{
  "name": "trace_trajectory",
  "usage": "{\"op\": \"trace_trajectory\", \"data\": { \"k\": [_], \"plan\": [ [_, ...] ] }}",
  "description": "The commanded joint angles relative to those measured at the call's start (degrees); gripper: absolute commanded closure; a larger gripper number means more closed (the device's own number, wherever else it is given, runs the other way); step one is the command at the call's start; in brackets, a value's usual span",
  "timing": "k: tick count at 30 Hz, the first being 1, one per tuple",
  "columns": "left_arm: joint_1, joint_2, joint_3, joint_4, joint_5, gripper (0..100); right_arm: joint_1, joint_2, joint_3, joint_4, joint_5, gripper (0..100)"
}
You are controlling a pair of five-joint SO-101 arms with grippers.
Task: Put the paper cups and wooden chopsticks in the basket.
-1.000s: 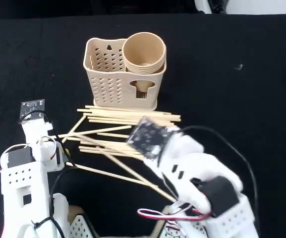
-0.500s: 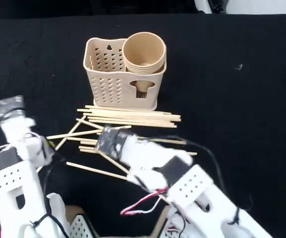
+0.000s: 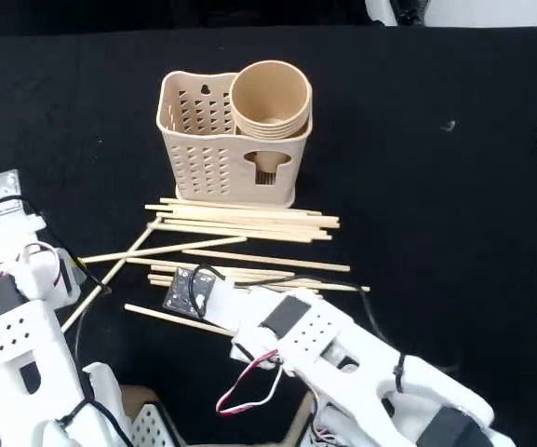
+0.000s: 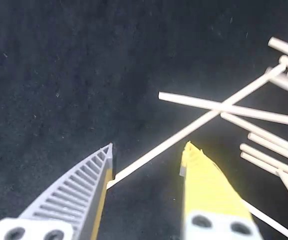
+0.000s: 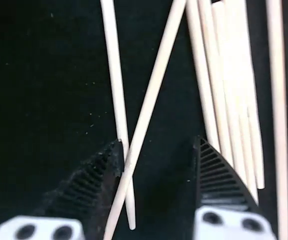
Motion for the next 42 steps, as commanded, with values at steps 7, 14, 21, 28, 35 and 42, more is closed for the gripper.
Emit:
{"op": "trace_trajectory", "data": {
  "k": [7, 14, 21, 28, 35, 42],
  "plan": [
    [-0.40, 0.09, -3.82, 0.35, -0.26, 78, -10.02, 0.92, -1.27, -0.62, -0.35, 83.2],
    [-0.75, -0.62, -4.35, 4.66, 0.88, 78, -8.18, 1.01, -1.36, 0.26, -0.44, 82.8],
    [-0.84, -0.62, -4.35, 4.75, 0.79, 78, -5.36, 1.01, -1.89, 0.62, 0.00, 85.5],
    [-0.84, -0.62, -4.35, 4.84, 0.79, 78, -5.19, 4.53, -2.42, 0.70, 0.00, 98.6],
    [-0.84, -0.62, -4.35, 4.92, 0.79, 78, -4.75, 4.35, -9.54, 9.05, 1.49, 98.8],
    [-0.84, -0.62, -4.35, 5.01, 0.79, 78, -3.43, 3.03, -11.30, 12.75, 2.64, 90.3]
  ]
}}
